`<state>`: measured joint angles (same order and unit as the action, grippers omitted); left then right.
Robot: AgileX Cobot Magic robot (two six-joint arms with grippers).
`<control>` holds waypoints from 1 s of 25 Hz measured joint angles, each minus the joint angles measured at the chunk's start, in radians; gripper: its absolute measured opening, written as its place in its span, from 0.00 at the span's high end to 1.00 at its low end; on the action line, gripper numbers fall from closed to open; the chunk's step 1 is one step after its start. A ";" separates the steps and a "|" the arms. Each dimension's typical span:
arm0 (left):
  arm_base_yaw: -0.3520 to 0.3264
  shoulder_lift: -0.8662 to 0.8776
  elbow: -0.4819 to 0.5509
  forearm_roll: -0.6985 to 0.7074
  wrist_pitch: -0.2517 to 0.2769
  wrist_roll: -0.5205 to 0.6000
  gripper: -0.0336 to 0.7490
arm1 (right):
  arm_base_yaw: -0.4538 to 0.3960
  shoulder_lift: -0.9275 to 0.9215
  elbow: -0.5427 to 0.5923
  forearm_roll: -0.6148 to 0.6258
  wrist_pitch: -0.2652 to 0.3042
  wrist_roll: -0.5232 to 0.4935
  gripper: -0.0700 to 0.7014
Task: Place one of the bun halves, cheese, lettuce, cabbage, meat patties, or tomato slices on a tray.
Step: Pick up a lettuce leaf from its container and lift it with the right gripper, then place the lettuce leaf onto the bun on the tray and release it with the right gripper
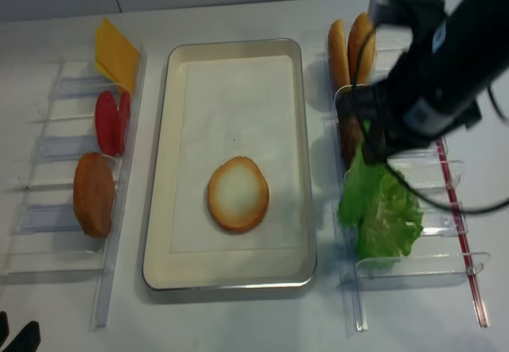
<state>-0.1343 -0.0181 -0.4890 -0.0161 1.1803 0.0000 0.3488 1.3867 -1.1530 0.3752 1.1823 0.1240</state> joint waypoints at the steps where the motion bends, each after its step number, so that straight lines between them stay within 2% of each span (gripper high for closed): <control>1: 0.000 0.000 0.000 0.000 0.000 0.000 0.62 | 0.002 0.000 -0.033 0.015 0.019 0.000 0.87; 3: 0.000 0.000 0.000 0.000 0.000 0.000 0.62 | 0.023 -0.002 -0.078 0.042 0.036 0.000 0.87; 6: 0.000 0.000 0.000 -0.001 0.000 0.000 0.62 | 0.086 0.007 -0.104 0.107 0.017 -0.009 0.87; 14: 0.000 0.000 0.000 -0.003 0.000 0.000 0.62 | 0.271 0.230 -0.137 0.224 -0.121 -0.071 0.87; 20: 0.000 0.000 0.000 -0.003 0.000 0.000 0.62 | 0.311 0.391 -0.256 0.325 -0.152 -0.133 0.87; 25: 0.000 0.000 0.000 -0.003 0.000 0.000 0.62 | 0.311 0.486 -0.308 0.313 -0.165 -0.152 0.87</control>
<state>-0.1343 -0.0181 -0.4890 -0.0191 1.1803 0.0000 0.6598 1.8727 -1.4609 0.6886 1.0174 -0.0277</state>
